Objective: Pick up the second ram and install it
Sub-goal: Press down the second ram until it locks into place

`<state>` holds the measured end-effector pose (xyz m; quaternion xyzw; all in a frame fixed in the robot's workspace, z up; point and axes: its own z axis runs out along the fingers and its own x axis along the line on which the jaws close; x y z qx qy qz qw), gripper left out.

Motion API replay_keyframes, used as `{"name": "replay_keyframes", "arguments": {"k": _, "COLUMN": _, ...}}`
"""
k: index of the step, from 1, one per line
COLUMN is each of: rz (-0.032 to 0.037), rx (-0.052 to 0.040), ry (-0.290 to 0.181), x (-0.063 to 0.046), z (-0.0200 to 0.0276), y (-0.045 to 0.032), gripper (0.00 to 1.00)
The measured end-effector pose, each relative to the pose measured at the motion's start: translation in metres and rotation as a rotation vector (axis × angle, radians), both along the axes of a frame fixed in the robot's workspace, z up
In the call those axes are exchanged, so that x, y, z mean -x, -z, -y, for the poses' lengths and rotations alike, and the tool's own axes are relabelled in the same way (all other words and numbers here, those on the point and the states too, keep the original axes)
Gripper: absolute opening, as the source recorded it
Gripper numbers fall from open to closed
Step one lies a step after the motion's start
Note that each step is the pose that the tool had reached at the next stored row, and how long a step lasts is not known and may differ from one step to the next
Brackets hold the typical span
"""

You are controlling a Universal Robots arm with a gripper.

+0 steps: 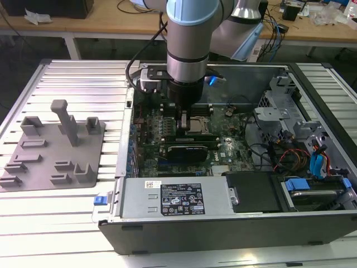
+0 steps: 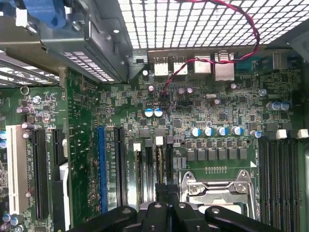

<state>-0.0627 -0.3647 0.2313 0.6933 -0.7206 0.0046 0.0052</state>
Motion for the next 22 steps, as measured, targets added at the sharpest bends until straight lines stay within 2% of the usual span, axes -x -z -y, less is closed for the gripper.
{"name": "replay_keyframes", "arguments": {"k": 14, "rz": 0.0002, "rx": -0.0004, "ry": 0.0, "x": 0.0, "z": 0.0, "y": 0.0021, "gripper": 0.08}}
{"name": "replay_keyframes", "arguments": {"k": 15, "rz": 0.001, "rx": -0.0014, "ry": 0.0, "x": 0.0, "z": -0.0002, "y": -0.0015, "gripper": 0.08}}
{"name": "replay_keyframes", "arguments": {"k": 17, "rz": 0.0001, "rx": -0.0001, "ry": 0.0, "x": 0.0, "z": 0.0, "y": -0.0161, "gripper": 0.08}}
{"name": "replay_keyframes", "arguments": {"k": 18, "rz": 0.0002, "rx": -0.0003, "ry": 0.0, "x": 0.0, "z": 0.0, "y": -0.0206, "gripper": 0.08}}
{"name": "replay_keyframes", "arguments": {"k": 21, "rz": 0.0, "rx": -0.0004, "ry": 0.0, "x": -0.003, "z": 0.0, "y": -0.0209, "gripper": 0.08}}
{"name": "replay_keyframes", "arguments": {"k": 22, "rz": -0.0005, "rx": -0.0006, "ry": 0.0, "x": -0.011, "z": 0.0, "y": -0.0209, "gripper": 0.08}}
